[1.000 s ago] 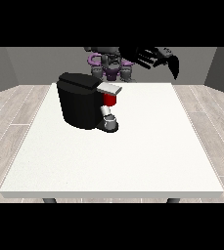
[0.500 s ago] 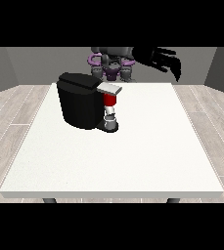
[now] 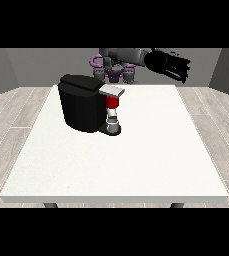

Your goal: Insert the coffee pod into the coffee machine and close the lid

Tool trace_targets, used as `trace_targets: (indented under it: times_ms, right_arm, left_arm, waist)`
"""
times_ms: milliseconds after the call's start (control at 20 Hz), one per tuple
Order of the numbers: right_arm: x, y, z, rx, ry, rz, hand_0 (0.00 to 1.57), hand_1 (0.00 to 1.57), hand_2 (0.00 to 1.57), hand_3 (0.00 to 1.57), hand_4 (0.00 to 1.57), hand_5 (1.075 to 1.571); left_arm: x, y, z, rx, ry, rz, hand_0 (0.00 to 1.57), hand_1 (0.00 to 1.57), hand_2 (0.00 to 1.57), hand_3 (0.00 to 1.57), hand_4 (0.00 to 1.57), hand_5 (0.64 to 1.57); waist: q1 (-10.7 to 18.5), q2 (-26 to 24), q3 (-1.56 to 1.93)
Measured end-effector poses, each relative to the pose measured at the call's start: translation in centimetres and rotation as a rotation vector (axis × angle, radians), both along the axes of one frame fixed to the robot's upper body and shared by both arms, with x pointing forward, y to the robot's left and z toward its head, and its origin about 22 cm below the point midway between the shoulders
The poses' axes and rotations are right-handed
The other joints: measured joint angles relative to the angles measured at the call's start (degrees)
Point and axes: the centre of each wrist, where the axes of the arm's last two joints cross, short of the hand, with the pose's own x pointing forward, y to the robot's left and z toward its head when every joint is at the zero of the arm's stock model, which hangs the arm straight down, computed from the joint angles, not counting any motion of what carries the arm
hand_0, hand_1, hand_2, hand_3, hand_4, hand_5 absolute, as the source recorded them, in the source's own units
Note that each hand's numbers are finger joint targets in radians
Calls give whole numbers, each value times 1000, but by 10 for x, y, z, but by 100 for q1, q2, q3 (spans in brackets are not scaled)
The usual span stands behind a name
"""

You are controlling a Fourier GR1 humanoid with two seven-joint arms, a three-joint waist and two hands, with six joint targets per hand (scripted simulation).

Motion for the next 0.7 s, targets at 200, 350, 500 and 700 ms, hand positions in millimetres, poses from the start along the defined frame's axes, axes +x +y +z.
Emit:
trace_targets:
  times_ms: [200,350,500,700]
  right_arm:
    - [1,-2,7,15,-15,21,0,0,0,0,0,1571]
    - [1,7,-7,20,-24,62,0,0,0,0,0,1571]
    - [-1,15,-28,30,-22,123,0,0,0,0,219,1571]
    - [-10,29,-67,58,8,208,0,0,0,0,259,1571]
  left_arm:
    - [0,1,-1,3,-3,-6,0,0,0,0,329,1571]
    - [-1,-3,-2,9,-3,-5,0,0,0,0,246,1571]
    - [-8,-3,-15,4,37,13,0,0,0,0,266,1571]
    - [-14,6,-38,0,106,61,0,0,0,0,266,1571]
  waist:
    - [-51,45,0]
    - [-135,5,1]
    - [-301,-247,2]
    - [-595,-652,1]
